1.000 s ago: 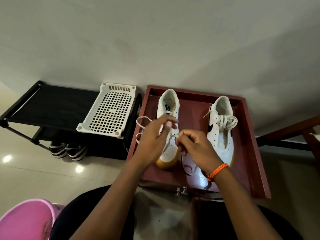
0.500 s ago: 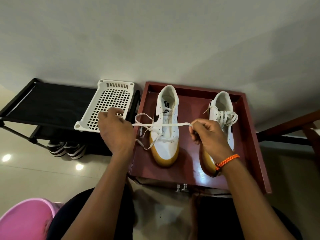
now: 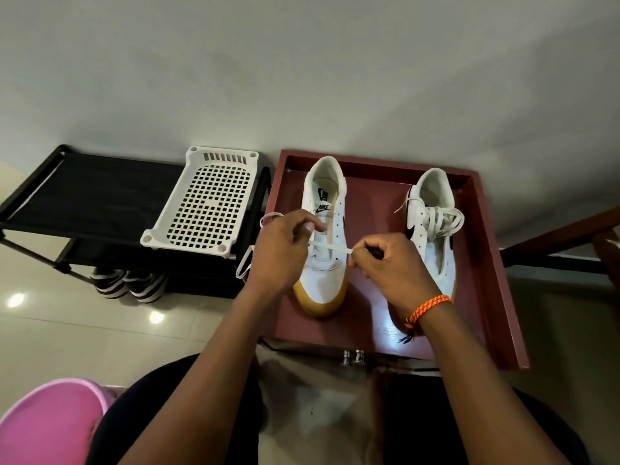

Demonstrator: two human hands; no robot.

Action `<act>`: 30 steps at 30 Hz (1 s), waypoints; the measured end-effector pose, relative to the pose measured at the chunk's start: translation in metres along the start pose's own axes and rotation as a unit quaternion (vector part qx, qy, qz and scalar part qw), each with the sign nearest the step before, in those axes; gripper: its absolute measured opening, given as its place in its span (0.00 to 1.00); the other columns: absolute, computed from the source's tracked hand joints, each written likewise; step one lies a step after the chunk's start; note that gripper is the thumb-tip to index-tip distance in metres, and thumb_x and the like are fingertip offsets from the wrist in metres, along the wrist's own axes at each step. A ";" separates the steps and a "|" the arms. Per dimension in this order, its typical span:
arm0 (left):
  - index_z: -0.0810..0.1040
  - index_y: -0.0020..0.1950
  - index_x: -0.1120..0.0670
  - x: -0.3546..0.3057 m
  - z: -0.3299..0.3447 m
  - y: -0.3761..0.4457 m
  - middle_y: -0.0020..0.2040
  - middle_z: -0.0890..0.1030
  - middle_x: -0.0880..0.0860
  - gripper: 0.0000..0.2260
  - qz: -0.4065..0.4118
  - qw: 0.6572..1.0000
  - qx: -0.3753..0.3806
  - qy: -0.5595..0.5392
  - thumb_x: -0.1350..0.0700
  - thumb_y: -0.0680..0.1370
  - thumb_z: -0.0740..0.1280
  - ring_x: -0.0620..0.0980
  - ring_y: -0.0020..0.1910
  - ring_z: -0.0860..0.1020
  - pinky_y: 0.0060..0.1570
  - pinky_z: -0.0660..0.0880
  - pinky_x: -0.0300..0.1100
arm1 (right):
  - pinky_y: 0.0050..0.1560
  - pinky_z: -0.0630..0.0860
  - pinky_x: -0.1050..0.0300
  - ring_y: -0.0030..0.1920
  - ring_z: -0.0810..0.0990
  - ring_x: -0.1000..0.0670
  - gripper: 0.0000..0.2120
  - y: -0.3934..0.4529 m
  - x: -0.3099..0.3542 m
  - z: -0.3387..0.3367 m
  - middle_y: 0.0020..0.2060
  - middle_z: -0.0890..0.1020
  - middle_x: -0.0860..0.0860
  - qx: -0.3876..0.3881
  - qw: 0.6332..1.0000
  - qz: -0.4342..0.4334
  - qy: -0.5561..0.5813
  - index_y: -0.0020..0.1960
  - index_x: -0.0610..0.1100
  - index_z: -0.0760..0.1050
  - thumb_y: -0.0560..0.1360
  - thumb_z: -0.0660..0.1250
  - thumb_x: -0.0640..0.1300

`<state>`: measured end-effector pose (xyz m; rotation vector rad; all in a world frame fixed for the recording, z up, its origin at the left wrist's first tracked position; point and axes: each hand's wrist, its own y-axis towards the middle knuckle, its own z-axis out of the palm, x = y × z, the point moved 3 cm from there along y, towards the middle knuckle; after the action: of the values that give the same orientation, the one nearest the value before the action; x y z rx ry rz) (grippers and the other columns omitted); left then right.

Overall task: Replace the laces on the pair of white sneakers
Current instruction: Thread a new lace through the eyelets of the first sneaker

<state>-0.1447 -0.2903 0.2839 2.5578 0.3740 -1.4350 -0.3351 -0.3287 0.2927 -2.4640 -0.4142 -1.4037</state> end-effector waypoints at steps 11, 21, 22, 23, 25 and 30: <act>0.86 0.53 0.55 -0.018 0.020 -0.010 0.46 0.84 0.48 0.09 0.122 0.992 0.020 -0.017 0.64 0.83 0.66 0.46 0.46 0.83 0.48 0.80 0.40 | 0.38 0.82 0.53 0.33 0.85 0.53 0.11 0.003 0.008 0.017 0.31 0.85 0.53 -0.003 0.999 -0.042 -0.031 0.40 0.48 0.86 0.80 0.72 0.39; 0.84 0.59 0.52 -0.007 0.024 -0.007 0.47 0.86 0.47 0.07 0.089 0.993 0.071 -0.030 0.56 0.84 0.67 0.46 0.49 0.85 0.53 0.80 0.44 | 0.44 0.86 0.44 0.37 0.87 0.55 0.13 0.005 0.007 0.017 0.36 0.87 0.53 -0.002 0.998 -0.041 -0.041 0.47 0.45 0.87 0.81 0.67 0.33; 0.83 0.59 0.53 -0.005 0.025 -0.008 0.45 0.87 0.47 0.07 0.066 0.993 0.086 -0.045 0.58 0.85 0.67 0.45 0.45 0.85 0.50 0.81 0.43 | 0.44 0.86 0.44 0.37 0.87 0.55 0.13 0.005 0.008 0.017 0.37 0.87 0.53 -0.002 0.998 -0.042 -0.039 0.48 0.45 0.87 0.81 0.66 0.32; 0.83 0.59 0.53 -0.003 0.027 -0.008 0.44 0.87 0.48 0.06 0.049 0.993 0.091 -0.050 0.59 0.85 0.67 0.44 0.42 0.85 0.48 0.81 0.42 | 0.44 0.86 0.43 0.37 0.87 0.54 0.12 0.005 0.007 0.017 0.37 0.87 0.53 -0.005 0.999 -0.037 -0.023 0.50 0.45 0.85 0.81 0.66 0.32; 0.85 0.57 0.53 0.002 0.028 -0.007 0.44 0.87 0.47 0.06 0.031 0.995 0.084 -0.036 0.60 0.85 0.68 0.43 0.42 0.84 0.46 0.79 0.41 | 0.43 0.86 0.42 0.37 0.88 0.51 0.08 0.005 0.004 0.016 0.37 0.88 0.51 -0.018 1.000 -0.018 0.013 0.53 0.47 0.80 0.81 0.69 0.34; 0.88 0.48 0.53 0.005 0.025 -0.003 0.44 0.87 0.44 0.04 0.016 0.998 0.055 -0.005 0.56 0.81 0.74 0.40 0.46 0.83 0.45 0.72 0.29 | 0.42 0.86 0.41 0.35 0.87 0.51 0.08 0.006 -0.004 0.015 0.36 0.87 0.51 -0.049 0.999 0.009 0.010 0.49 0.47 0.77 0.80 0.71 0.36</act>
<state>-0.1633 -0.2941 0.2660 2.6287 0.2583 -1.4965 -0.3229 -0.3292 0.2818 -2.5205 -0.3252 -1.4733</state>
